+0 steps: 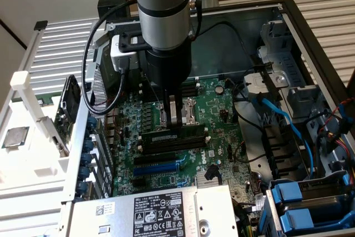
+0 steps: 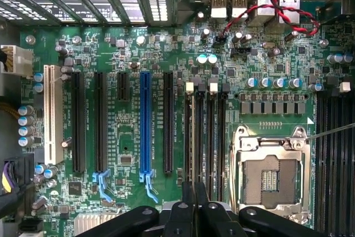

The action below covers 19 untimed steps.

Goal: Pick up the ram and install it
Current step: 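Insert the ram into the slot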

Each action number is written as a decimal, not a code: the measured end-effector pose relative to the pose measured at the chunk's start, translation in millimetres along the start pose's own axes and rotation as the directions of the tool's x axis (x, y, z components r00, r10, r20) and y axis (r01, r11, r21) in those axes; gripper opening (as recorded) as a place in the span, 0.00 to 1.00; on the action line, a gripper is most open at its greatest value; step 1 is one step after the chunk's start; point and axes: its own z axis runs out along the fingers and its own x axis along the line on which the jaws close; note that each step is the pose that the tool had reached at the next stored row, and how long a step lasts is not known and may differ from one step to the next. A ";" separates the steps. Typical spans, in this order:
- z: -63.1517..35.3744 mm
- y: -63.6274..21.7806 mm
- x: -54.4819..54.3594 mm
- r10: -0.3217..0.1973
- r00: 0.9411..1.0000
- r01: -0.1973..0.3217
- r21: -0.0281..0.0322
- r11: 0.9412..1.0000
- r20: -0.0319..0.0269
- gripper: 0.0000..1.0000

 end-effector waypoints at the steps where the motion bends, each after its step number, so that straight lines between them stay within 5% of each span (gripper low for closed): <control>1: 0.1 -0.8 0.2 0.000 1.000 0.000 0.000 1.000 0.001 0.12; 14: 0.1 -3.0 3.4 0.004 1.000 -0.004 -0.002 1.000 0.015 0.12; 19: 0.1 -3.0 3.7 0.011 1.000 -0.011 -0.003 1.000 0.015 0.12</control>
